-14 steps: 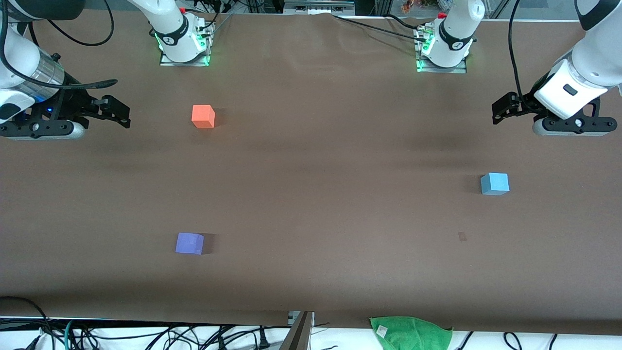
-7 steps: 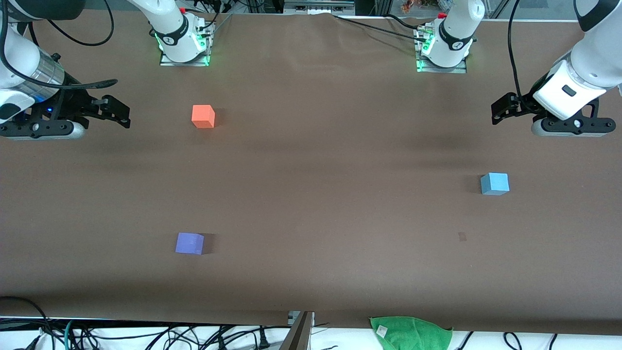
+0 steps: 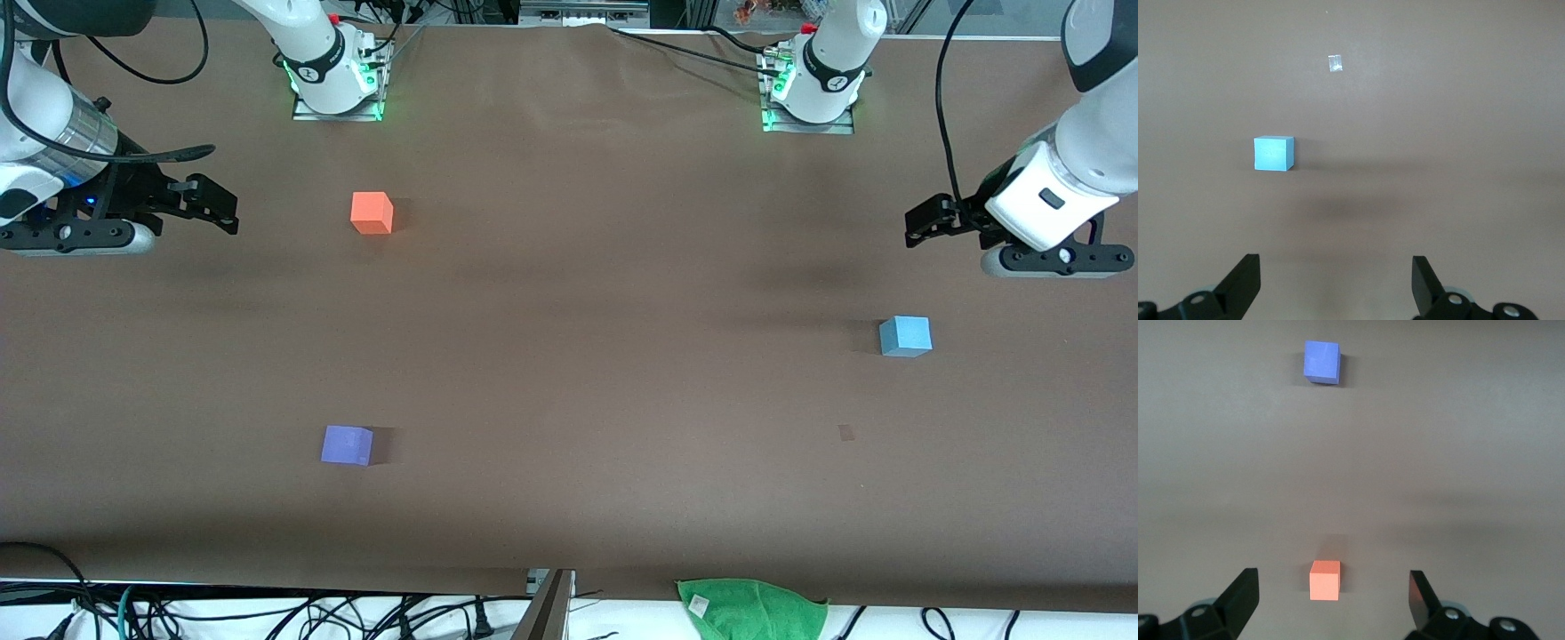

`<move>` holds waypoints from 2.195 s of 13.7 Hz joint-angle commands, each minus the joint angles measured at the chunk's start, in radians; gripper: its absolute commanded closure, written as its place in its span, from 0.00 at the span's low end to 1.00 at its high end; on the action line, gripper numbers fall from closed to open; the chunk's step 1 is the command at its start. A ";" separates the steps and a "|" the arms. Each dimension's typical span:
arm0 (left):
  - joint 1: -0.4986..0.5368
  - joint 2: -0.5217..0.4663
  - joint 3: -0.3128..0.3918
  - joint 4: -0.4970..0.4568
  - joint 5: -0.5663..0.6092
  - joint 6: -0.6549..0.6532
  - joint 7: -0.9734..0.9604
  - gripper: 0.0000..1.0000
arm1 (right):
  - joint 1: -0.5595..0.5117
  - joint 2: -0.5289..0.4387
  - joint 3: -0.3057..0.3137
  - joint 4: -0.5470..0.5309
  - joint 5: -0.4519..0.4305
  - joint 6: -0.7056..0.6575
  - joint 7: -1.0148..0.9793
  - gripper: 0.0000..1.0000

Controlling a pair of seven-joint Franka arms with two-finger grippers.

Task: Place blue block between orange and purple blocks
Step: 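Reach the left gripper down to the light blue cube and grasp it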

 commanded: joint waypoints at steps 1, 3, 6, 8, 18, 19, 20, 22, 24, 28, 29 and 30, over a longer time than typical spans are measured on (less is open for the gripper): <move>0.003 0.022 -0.005 0.045 0.021 -0.039 -0.003 0.00 | -0.007 0.000 0.007 0.016 -0.008 -0.016 -0.006 0.01; 0.004 0.024 -0.003 0.046 0.022 -0.048 0.000 0.00 | -0.007 0.000 0.007 0.016 -0.008 -0.016 -0.006 0.01; 0.007 0.031 -0.003 0.045 0.077 -0.046 0.001 0.00 | -0.006 0.000 0.007 0.016 -0.008 -0.016 -0.006 0.01; 0.009 0.086 -0.003 0.043 0.116 -0.033 0.006 0.00 | -0.006 0.000 0.007 0.016 -0.008 -0.016 -0.006 0.01; 0.162 0.288 -0.003 -0.180 0.160 0.396 0.171 0.02 | -0.006 0.000 0.009 0.016 -0.007 -0.016 -0.002 0.01; 0.193 0.289 -0.005 -0.220 0.160 0.446 0.187 0.02 | -0.007 0.000 0.009 0.016 -0.007 -0.016 -0.002 0.01; 0.201 0.295 -0.005 -0.259 0.159 0.499 0.189 0.02 | -0.006 0.000 0.009 0.016 -0.007 -0.016 -0.002 0.01; 0.216 0.341 -0.003 -0.288 0.159 0.591 0.190 0.02 | -0.006 0.000 0.010 0.016 -0.005 -0.016 -0.002 0.01; 0.225 0.376 -0.005 -0.287 0.159 0.619 0.193 0.00 | -0.006 0.000 0.010 0.016 -0.005 -0.016 -0.002 0.01; 0.244 0.430 -0.005 -0.290 0.160 0.638 0.195 0.01 | -0.006 -0.001 0.012 0.016 -0.002 -0.016 -0.002 0.01; 0.247 0.438 -0.006 -0.291 0.160 0.639 0.195 0.01 | -0.006 -0.001 0.012 0.016 -0.002 -0.016 -0.002 0.01; 0.247 0.442 -0.005 -0.297 0.160 0.641 0.195 0.01 | -0.006 -0.001 0.013 0.016 0.000 -0.016 -0.002 0.01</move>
